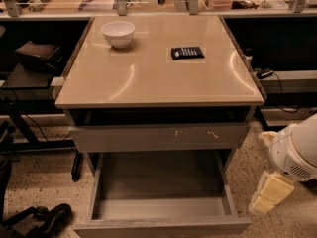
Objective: Close middle drawer
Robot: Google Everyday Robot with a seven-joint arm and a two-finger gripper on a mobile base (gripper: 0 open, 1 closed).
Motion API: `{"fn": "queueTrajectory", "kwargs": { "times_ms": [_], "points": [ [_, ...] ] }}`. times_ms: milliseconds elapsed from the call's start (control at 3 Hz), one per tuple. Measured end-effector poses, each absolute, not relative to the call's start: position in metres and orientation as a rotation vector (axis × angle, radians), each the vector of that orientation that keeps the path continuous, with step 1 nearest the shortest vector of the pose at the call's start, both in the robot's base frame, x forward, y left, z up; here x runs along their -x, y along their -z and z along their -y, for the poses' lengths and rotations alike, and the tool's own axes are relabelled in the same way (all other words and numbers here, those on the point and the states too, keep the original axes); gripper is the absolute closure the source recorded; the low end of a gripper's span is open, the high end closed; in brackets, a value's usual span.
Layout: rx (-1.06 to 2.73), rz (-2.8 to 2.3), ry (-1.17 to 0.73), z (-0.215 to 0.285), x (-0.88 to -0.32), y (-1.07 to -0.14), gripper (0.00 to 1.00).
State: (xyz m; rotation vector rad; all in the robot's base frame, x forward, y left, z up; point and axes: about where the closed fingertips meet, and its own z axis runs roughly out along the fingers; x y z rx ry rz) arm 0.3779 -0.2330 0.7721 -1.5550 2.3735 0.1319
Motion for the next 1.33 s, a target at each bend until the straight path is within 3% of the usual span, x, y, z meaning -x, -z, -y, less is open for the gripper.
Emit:
{"fn": "queueTrajectory", "kwargs": {
  "times_ms": [667, 1333],
  "points": [
    [1.545, -2.304, -0.158, 0.222, -0.322, -0.709, 0.00],
    [1.456, -2.218, -0.414, 0.177, -0.226, -0.521, 0.00]
  ]
}}
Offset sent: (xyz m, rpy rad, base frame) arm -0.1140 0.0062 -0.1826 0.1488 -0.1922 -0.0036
